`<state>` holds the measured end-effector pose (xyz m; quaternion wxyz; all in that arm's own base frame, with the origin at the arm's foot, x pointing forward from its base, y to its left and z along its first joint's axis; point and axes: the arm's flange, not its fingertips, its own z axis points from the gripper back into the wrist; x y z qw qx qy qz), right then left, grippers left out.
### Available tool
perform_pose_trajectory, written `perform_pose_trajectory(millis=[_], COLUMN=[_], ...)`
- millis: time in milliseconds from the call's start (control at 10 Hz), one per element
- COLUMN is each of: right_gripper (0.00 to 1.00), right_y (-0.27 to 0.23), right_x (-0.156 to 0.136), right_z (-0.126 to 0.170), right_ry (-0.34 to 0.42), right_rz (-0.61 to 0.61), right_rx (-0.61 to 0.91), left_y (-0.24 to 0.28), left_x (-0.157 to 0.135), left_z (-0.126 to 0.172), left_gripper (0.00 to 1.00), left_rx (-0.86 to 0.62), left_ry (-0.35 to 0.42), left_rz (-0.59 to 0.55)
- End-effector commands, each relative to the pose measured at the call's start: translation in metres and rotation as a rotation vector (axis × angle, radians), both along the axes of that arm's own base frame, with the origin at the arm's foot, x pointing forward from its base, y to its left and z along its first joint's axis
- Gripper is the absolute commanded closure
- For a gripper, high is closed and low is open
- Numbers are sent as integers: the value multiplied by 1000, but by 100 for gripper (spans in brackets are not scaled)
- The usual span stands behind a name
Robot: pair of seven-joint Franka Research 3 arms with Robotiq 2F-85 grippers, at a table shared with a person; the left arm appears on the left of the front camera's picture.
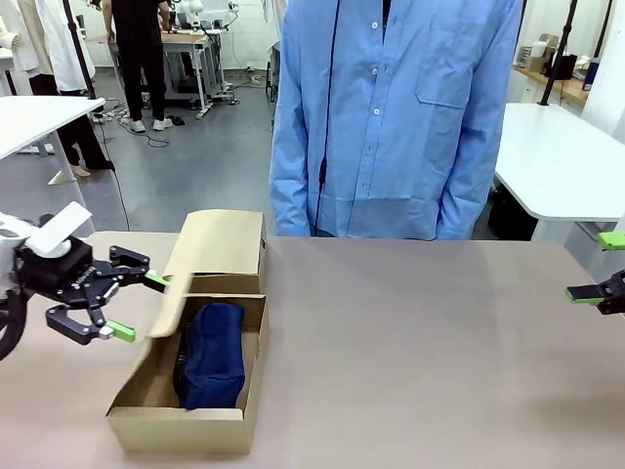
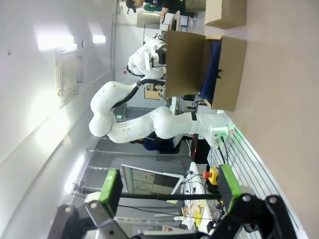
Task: Place items inside the box.
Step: Close the lid of the Mailer Box closest to the robot.
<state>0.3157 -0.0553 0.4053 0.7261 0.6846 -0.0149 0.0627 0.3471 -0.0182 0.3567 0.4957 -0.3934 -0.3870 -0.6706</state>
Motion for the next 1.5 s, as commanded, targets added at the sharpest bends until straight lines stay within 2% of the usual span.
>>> perform_pose_trajectory(millis=[0,200,500,600,800,1000,1200,1400], right_gripper=[0,0,0,0,0,0,0,0], right_y=[-3,-3,-3,-3,-3,-3,-3,-3], right_x=[-1,-1,-1,-1,-1,-1,-1,-1], right_z=[5,5,5,5,5,5,5,5], right_ry=[14,14,14,14,14,14,14,14], right_rz=[10,10,10,10,10,10,10,10], right_rx=[-4,-4,-4,-4,-4,-4,-4,-4], left_y=[-43,-61,-74,-73,-62,-28,28,85], left_x=[-76,-84,-78,-77,-74,-68,-60,-44], left_z=[-35,-56,-72,-73,-58,-22,18,36], left_gripper=[0,0,0,0,0,0,0,0], left_rx=[25,77,89,105,47,-70,-183,-232], left_ry=[90,77,63,60,60,197,525,807], left_rz=[-12,-11,80,79,92,106,136,218])
